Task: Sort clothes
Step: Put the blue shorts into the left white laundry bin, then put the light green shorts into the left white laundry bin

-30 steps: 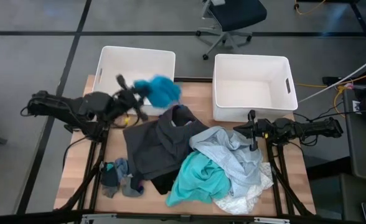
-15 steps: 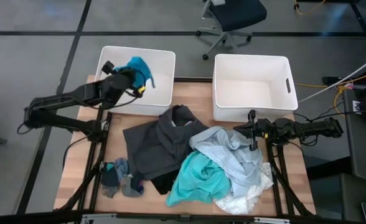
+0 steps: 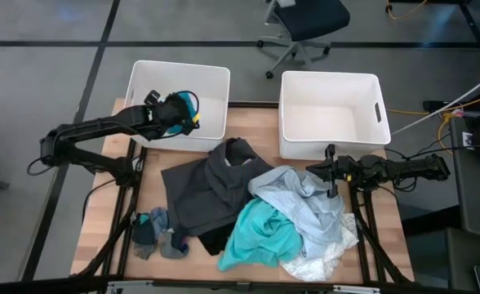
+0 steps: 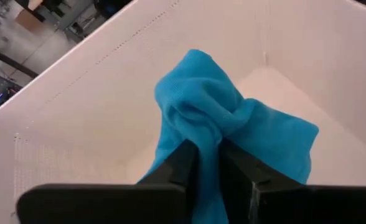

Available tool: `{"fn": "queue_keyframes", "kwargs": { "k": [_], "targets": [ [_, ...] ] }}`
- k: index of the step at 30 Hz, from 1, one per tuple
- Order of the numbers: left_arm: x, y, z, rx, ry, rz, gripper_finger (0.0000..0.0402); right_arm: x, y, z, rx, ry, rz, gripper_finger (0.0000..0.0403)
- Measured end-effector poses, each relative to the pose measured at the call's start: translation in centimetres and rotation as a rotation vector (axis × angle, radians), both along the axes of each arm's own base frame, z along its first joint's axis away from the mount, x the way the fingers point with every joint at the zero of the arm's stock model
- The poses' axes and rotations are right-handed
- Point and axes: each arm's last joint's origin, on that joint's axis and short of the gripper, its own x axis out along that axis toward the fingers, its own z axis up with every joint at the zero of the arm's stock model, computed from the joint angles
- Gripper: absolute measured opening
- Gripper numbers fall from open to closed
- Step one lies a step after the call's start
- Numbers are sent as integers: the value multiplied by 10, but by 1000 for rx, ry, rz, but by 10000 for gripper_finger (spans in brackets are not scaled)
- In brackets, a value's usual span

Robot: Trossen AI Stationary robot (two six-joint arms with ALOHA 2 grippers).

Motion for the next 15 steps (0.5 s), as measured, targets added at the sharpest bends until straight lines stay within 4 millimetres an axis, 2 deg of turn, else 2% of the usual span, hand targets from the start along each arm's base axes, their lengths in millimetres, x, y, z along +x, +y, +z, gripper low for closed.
{"fn": "queue_keyframes", "kwargs": {
  "k": [5, 15],
  "targets": [
    [2, 1, -2, -8, -17, 18, 77, 0, 0, 0, 1, 1, 0, 14],
    [-8, -5, 8, -78, -124, -38, 171, 0, 0, 0, 1, 2, 8, 14]
  ]
}}
